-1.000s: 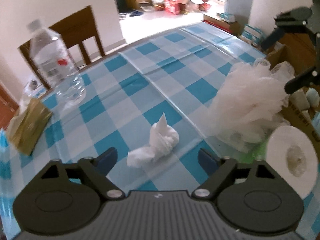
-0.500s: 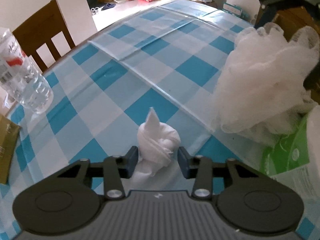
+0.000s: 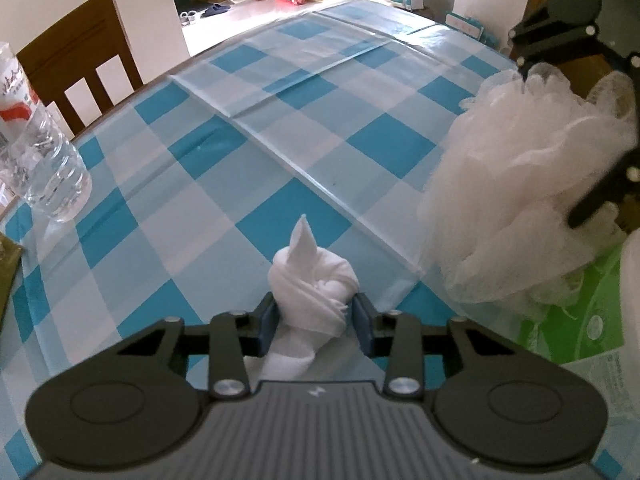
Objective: Organize soft objects
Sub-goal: 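Carry the bath puff and white cloth to the box and open both tools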
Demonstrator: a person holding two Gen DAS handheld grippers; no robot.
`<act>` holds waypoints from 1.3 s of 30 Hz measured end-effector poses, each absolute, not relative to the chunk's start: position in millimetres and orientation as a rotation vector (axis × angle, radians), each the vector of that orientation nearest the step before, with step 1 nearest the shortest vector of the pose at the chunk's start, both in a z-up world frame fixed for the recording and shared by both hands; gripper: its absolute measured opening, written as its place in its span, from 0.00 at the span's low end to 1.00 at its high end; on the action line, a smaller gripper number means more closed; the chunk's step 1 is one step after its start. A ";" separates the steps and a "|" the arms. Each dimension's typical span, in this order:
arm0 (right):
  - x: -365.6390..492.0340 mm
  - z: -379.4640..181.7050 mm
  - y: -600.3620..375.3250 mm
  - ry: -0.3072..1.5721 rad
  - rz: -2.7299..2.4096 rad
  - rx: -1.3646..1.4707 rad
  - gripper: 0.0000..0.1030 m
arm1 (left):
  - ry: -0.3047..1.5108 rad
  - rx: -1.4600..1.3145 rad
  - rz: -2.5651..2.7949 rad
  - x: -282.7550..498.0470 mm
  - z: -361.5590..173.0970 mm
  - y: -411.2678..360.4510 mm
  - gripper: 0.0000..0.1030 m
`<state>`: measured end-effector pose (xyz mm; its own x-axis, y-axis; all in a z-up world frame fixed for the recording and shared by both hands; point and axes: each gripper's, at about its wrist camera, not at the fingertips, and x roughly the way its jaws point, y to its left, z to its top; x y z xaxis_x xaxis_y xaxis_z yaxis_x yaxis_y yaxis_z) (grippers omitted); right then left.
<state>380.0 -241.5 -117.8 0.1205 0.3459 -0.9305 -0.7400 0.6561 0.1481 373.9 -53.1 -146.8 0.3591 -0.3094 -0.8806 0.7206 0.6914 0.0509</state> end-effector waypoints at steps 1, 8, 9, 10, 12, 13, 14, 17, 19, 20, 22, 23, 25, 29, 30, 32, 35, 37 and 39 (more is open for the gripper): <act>380.5 -116.7 -241.8 1.205 0.823 -0.394 0.80 | 0.998 0.474 -0.699 373.5 -146.7 -53.1 0.35; 386.3 -99.1 -248.5 1.149 0.792 -0.365 0.46 | 0.996 0.459 -0.702 372.2 -143.9 -52.5 0.33; 386.5 -97.2 -248.9 1.141 0.785 -0.363 0.42 | 0.994 0.459 -0.698 371.7 -142.8 -52.5 0.33; 385.9 -95.1 -249.2 1.134 0.782 -0.361 0.40 | 0.992 0.459 -0.695 371.3 -141.5 -52.6 0.33; 384.4 -91.8 -248.3 1.123 0.777 -0.369 0.34 | 0.985 0.451 -0.692 370.6 -137.8 -52.0 0.33; 383.5 -90.2 -247.6 1.119 0.778 -0.373 0.33 | 0.983 0.446 -0.692 370.5 -135.8 -51.7 0.33; 382.2 -88.0 -246.7 1.114 0.778 -0.378 0.30 | 0.980 0.444 -0.690 370.1 -133.4 -51.4 0.33; 379.4 -82.8 -244.9 1.098 0.772 -0.383 0.26 | 0.966 0.453 -0.682 367.3 -126.2 -51.0 0.33; 377.1 -79.6 -244.1 1.087 0.770 -0.387 0.24 | 0.959 0.450 -0.678 365.6 -120.6 -49.8 0.33; 375.3 -77.3 -243.2 1.080 0.769 -0.391 0.24 | 0.955 0.447 -0.676 364.7 -117.4 -48.8 0.33; 373.1 -73.6 -241.9 1.070 0.765 -0.398 0.23 | 0.947 0.443 -0.670 362.5 -111.5 -47.7 0.33; 371.8 -71.3 -241.4 1.064 0.763 -0.401 0.23 | 0.943 0.441 -0.667 361.6 -108.6 -47.0 0.33; 369.1 -65.9 -241.1 1.053 0.759 -0.408 0.23 | 0.939 0.438 -0.661 360.0 -104.1 -45.6 0.33; 365.1 -52.9 -242.6 1.024 0.739 -0.413 0.22 | 0.926 0.442 -0.650 355.1 -93.8 -43.2 0.33; 363.8 -49.9 -243.1 1.017 0.733 -0.415 0.22 | 0.924 0.440 -0.647 353.9 -90.9 -42.6 0.33; 361.6 -42.9 -244.6 1.002 0.720 -0.417 0.21 | 0.918 0.439 -0.639 352.1 -84.4 -40.9 0.33; 357.8 -30.3 -247.8 0.979 0.703 -0.419 0.21 | 0.907 0.437 -0.633 348.1 -74.2 -39.0 0.33; 354.5 -22.0 -250.3 0.963 0.694 -0.421 0.21 | 0.900 0.436 -0.629 344.7 -67.3 -38.3 0.33; 350.4 -13.6 -252.5 0.948 0.684 -0.424 0.21 | 0.893 0.437 -0.634 339.7 -59.3 -38.1 0.33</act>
<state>350.4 -252.5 -13.6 0.4004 0.3442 -0.8492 -0.6972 0.7158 -0.0386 339.7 -38.1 -59.3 0.4668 -0.3234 -0.8231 0.6702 0.7366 0.0906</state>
